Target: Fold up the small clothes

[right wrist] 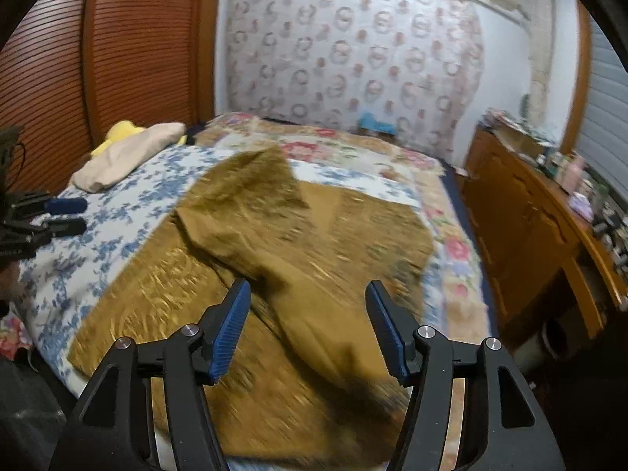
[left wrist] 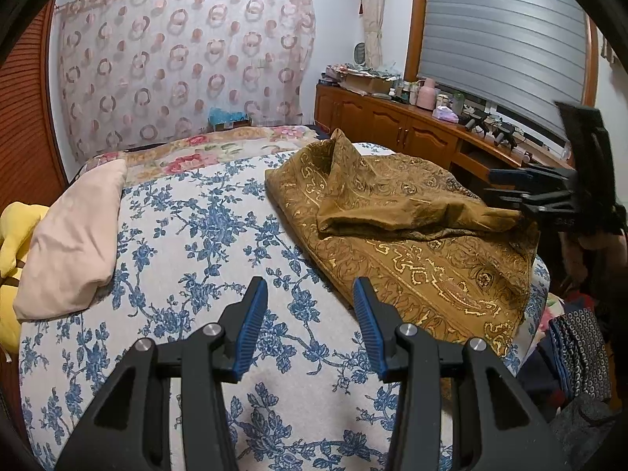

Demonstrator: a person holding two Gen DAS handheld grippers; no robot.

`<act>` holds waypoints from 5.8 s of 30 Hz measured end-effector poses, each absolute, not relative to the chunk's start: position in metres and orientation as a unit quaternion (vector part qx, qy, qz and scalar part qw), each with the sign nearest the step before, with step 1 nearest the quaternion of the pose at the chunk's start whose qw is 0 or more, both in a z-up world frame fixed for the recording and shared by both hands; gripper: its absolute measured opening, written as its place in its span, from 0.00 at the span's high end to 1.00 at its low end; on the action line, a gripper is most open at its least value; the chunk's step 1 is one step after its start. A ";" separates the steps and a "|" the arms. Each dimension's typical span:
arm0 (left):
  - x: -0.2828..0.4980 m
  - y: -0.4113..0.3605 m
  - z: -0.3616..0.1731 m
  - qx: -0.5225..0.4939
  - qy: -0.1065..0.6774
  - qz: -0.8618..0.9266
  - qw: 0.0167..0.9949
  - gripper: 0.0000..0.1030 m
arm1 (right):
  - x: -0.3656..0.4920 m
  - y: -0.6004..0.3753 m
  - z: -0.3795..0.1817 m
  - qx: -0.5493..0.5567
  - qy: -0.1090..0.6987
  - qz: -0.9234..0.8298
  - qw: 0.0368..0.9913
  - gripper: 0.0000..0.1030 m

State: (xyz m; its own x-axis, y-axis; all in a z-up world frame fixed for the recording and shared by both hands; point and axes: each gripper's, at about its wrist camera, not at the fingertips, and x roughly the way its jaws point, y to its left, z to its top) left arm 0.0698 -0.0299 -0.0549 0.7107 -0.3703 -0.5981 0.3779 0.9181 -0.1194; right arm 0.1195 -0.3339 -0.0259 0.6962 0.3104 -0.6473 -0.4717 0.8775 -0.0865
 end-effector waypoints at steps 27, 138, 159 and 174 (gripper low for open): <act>0.070 -0.025 -0.062 0.001 0.339 -0.201 0.919 0.57 | 0.194 -0.243 -0.082 -0.200 0.398 0.306 0.841 0.93; 0.065 -0.108 -0.026 -0.012 0.341 -0.330 0.880 1.00 | 0.036 -0.351 -0.065 -0.108 0.363 0.263 0.887 0.36; 0.100 -0.111 -0.012 -0.029 0.322 -0.317 0.892 1.00 | 0.064 -0.365 -0.088 -0.108 0.372 0.255 0.886 0.86; 0.154 -0.092 -0.005 -0.044 0.337 -0.291 0.894 1.00 | 0.139 -0.355 -0.014 -0.101 0.293 0.246 0.918 0.95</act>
State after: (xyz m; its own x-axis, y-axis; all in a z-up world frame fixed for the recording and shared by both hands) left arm 0.1543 -0.0922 -0.0053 0.6028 -0.5512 -0.5770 0.4912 0.8261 -0.2760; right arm 0.1395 -0.3550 -0.0141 0.7069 0.3926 -0.5884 -0.5108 0.8587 -0.0407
